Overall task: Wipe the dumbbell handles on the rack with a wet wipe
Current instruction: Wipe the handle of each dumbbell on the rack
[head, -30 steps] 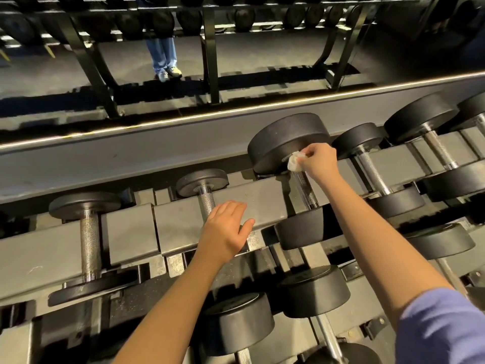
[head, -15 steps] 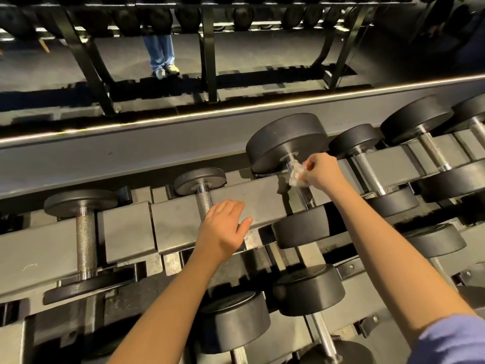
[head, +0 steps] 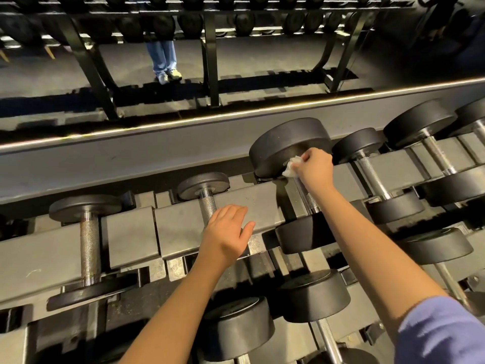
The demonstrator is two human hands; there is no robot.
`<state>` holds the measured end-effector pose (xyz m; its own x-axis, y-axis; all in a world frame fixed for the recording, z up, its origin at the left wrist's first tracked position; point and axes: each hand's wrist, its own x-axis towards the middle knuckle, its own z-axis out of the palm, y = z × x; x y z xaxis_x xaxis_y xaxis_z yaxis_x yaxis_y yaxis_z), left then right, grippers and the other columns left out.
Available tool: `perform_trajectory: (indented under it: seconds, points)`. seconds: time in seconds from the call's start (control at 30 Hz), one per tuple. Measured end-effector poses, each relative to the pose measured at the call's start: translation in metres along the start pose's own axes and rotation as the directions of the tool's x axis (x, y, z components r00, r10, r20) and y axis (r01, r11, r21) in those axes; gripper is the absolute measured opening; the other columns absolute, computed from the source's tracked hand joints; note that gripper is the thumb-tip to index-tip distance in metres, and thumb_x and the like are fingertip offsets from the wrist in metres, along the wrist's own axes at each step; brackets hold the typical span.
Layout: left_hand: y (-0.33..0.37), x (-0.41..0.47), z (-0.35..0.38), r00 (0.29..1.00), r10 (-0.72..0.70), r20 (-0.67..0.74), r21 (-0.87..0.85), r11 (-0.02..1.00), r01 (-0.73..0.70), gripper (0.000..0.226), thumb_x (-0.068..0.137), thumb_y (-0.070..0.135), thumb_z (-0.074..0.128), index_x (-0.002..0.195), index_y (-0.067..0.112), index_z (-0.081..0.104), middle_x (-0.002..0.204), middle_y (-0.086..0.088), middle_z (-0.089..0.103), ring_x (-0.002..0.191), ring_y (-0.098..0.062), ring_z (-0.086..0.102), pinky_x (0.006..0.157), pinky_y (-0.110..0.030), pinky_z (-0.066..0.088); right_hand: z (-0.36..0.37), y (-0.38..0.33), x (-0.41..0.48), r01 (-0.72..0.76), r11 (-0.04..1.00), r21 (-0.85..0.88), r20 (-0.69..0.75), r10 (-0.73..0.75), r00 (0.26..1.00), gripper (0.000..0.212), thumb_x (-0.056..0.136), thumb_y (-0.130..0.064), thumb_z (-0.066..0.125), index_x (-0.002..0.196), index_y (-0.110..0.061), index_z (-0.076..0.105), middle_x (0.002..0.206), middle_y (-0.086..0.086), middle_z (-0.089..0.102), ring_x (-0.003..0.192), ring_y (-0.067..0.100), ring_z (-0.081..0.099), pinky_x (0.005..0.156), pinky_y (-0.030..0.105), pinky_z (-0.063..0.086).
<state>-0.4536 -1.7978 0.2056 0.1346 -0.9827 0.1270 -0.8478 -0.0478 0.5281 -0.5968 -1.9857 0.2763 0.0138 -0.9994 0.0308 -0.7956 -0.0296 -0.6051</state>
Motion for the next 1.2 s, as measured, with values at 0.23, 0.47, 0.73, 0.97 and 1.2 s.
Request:
perform_trajectory:
  seconds: [0.23, 0.47, 0.73, 0.97, 1.2]
  points:
    - [0.002, 0.000, -0.002, 1.000, -0.020, 0.017, 0.013, 1.000, 0.020, 0.068, 0.091, 0.051, 0.022, 0.130, 0.008, 0.056, 0.128, -0.004, 0.059, 0.124, -0.021, 0.049, 0.109, -0.034, 0.029, -0.007, 0.009, -0.008, 0.092, 0.931, -0.354, 0.216, -0.014, 0.976, 0.019, 0.084, -0.011, 0.063, 0.100, 0.000, 0.066, 0.096, 0.013, 0.063, 0.091, 0.030, 0.061, 0.069, 0.032, 0.046]
    - [0.002, 0.000, -0.003, 0.999, -0.035, 0.021, 0.017, 0.999, 0.035, 0.069, 0.090, 0.052, 0.020, 0.130, 0.008, 0.056, 0.126, -0.004, 0.060, 0.122, -0.021, 0.050, 0.107, -0.032, 0.030, -0.005, 0.007, -0.003, 0.158, 0.925, -0.347, 0.208, -0.088, 0.974, 0.019, 0.084, -0.009, 0.063, 0.067, -0.011, 0.054, 0.082, 0.010, 0.055, 0.076, 0.025, 0.055, 0.067, 0.029, 0.045]
    - [0.003, 0.000, -0.003, 0.999, -0.042, 0.008, 0.010, 0.999, 0.042, 0.070, 0.089, 0.053, 0.020, 0.130, 0.009, 0.056, 0.126, -0.003, 0.060, 0.122, -0.020, 0.050, 0.106, -0.032, 0.031, -0.010, 0.019, -0.012, 0.175, 0.872, -0.457, 0.289, -0.040, 0.956, 0.003, 0.081, -0.006, 0.062, 0.083, -0.004, 0.063, 0.079, 0.013, 0.055, 0.084, 0.033, 0.062, 0.061, 0.027, 0.041]
    - [0.001, -0.002, 0.001, 0.999, -0.024, -0.047, -0.015, 1.000, 0.023, 0.057, 0.093, 0.044, 0.032, 0.121, 0.005, 0.063, 0.116, -0.008, 0.066, 0.113, -0.026, 0.059, 0.102, -0.038, 0.039, -0.012, 0.013, -0.009, 0.137, 0.898, -0.419, 0.238, -0.037, 0.971, 0.011, 0.082, -0.005, 0.062, 0.092, -0.002, 0.064, 0.093, 0.015, 0.060, 0.087, 0.031, 0.060, 0.067, 0.030, 0.042]
    - [0.000, -0.004, 0.004, 0.993, 0.004, -0.120, -0.024, 1.000, -0.007, 0.044, 0.094, 0.035, 0.042, 0.114, 0.005, 0.066, 0.109, -0.006, 0.068, 0.105, -0.023, 0.061, 0.098, -0.030, 0.037, -0.007, 0.006, 0.009, -0.018, 1.000, -0.011, 0.048, 0.019, 0.999, 0.006, 0.087, -0.011, 0.064, 0.081, -0.010, 0.061, 0.093, 0.013, 0.065, 0.083, 0.023, 0.059, 0.063, 0.022, 0.040]
